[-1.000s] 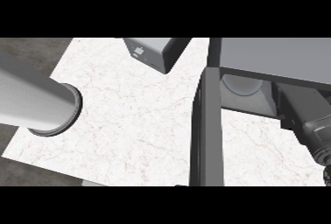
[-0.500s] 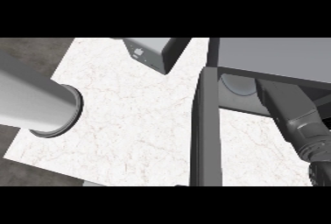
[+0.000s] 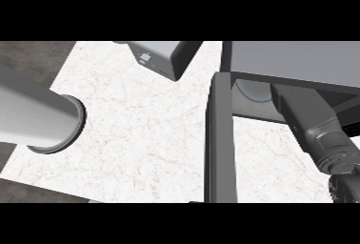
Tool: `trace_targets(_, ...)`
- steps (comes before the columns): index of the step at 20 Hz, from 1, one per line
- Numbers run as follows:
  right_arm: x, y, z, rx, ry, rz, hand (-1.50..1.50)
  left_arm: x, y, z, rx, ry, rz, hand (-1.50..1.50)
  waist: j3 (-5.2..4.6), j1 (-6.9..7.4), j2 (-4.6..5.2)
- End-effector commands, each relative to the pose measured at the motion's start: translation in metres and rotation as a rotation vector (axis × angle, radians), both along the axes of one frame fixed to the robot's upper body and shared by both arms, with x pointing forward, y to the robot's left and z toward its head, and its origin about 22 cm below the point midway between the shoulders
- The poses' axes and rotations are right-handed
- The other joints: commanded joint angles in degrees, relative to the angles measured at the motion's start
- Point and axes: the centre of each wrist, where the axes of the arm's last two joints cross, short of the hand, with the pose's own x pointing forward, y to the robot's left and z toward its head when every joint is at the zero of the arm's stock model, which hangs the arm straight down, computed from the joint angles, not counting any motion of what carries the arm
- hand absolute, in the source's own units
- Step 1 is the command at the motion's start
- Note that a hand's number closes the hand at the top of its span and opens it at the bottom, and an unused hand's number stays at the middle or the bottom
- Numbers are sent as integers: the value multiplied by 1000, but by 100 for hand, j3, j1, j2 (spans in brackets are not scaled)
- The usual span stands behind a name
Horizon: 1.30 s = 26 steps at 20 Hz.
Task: Pick up the milk, place it into the microwave and close the microwave
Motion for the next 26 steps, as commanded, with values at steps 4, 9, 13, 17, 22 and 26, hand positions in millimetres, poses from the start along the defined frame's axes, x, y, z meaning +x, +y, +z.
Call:
trace_targets(4, 13, 21, 30, 7, -28, 4, -150, -5, -10, -17, -15, 53, -21, -150, -233, -131, -275)
trace_targets(9, 4, 5, 10, -10, 12, 56, -150, -7, -17, -26, -11, 63, -22, -150, -229, -335, -314)
trace_targets(13, 1, -3, 3, 46, 37, 112, -150, 3, -37, -37, -43, 46, -101, -150, -228, -550, -337)
trace_targets(17, -2, 2, -6, 203, 49, 248, -150, -1, -38, -46, -22, 60, -177, -150, -230, -631, -404)
trace_targets(22, -19, 8, -42, 353, 79, 359, -150, 8, -53, -59, 9, 113, -311, -150, -234, -823, -462)
trace_targets(26, -34, 10, -68, 463, 117, 447, -150, 27, -75, -62, 51, 115, -314, -150, -237, -972, -520)
